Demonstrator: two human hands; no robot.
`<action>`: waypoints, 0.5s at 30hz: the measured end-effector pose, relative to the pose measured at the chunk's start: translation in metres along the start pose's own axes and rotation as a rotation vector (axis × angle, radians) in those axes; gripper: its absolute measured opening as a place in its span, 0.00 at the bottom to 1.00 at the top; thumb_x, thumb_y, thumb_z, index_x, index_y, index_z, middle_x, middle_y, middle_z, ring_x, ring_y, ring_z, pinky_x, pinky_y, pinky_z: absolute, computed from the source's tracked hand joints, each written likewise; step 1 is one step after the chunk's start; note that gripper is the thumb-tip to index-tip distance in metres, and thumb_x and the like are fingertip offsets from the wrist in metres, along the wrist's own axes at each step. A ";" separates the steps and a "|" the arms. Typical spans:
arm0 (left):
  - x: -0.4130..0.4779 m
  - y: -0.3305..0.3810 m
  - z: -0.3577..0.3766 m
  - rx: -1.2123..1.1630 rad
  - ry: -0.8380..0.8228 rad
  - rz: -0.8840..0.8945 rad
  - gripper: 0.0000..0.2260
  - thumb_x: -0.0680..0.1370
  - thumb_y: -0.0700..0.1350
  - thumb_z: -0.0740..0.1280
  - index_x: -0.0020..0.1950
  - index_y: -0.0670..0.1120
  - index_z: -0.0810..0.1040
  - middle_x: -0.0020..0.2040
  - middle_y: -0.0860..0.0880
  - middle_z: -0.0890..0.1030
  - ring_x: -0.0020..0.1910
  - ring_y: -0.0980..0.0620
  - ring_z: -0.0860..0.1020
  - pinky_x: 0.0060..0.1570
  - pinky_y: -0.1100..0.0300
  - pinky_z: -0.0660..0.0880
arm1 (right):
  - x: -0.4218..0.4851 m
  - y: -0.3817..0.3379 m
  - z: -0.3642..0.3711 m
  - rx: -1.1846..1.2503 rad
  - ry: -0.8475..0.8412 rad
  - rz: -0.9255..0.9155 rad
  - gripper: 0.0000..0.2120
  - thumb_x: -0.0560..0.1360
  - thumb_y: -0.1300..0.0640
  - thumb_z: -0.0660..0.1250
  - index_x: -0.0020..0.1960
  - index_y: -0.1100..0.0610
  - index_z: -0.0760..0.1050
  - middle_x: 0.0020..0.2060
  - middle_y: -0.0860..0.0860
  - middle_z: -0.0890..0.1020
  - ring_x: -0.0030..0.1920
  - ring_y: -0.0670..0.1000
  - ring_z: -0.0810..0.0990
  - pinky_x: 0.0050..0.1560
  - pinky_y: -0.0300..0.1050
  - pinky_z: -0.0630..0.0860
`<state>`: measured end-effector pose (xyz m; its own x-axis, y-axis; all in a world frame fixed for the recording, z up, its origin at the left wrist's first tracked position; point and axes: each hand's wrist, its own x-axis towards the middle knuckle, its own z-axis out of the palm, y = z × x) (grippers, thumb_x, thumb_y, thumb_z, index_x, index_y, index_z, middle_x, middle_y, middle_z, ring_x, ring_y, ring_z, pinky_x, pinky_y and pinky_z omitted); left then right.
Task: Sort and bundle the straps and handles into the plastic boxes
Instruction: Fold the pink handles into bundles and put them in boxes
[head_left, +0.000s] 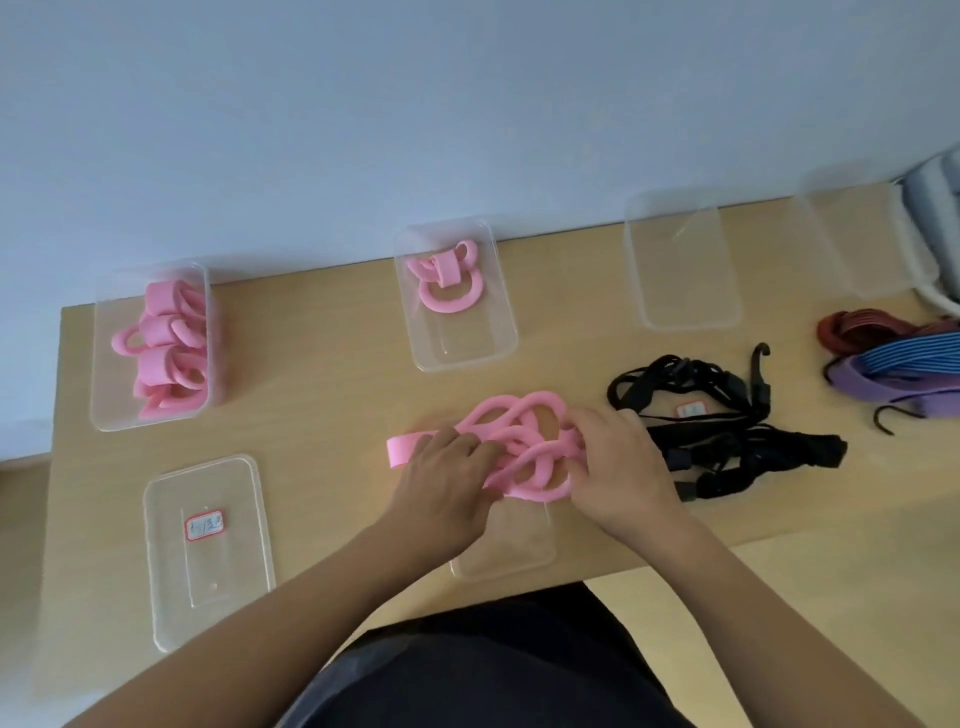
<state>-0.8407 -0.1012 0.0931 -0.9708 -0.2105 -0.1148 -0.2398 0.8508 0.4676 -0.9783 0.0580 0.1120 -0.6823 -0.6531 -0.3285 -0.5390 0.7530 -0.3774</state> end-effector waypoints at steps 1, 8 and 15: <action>0.000 0.000 -0.003 -0.068 -0.015 -0.030 0.12 0.75 0.44 0.76 0.57 0.43 0.85 0.46 0.45 0.84 0.48 0.40 0.79 0.49 0.48 0.75 | -0.001 -0.003 -0.002 0.059 0.019 0.004 0.11 0.76 0.59 0.68 0.58 0.52 0.77 0.48 0.47 0.75 0.51 0.54 0.73 0.47 0.48 0.71; -0.001 0.009 -0.062 -0.607 0.062 -0.288 0.05 0.78 0.41 0.73 0.47 0.51 0.87 0.41 0.52 0.82 0.39 0.57 0.77 0.40 0.64 0.72 | -0.020 -0.041 -0.048 0.891 0.169 0.010 0.17 0.80 0.58 0.68 0.51 0.35 0.84 0.48 0.40 0.86 0.50 0.47 0.85 0.52 0.53 0.83; -0.017 0.023 -0.134 -0.947 0.140 -0.198 0.05 0.79 0.42 0.73 0.46 0.49 0.88 0.39 0.43 0.86 0.34 0.52 0.79 0.39 0.57 0.76 | -0.038 -0.092 -0.100 1.145 0.431 -0.057 0.10 0.78 0.60 0.71 0.49 0.46 0.87 0.48 0.49 0.88 0.52 0.52 0.86 0.61 0.57 0.80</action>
<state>-0.8302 -0.1425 0.2236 -0.8895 -0.4153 -0.1904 -0.2392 0.0683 0.9686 -0.9522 0.0216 0.2458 -0.8967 -0.4391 -0.0552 0.0240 0.0763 -0.9968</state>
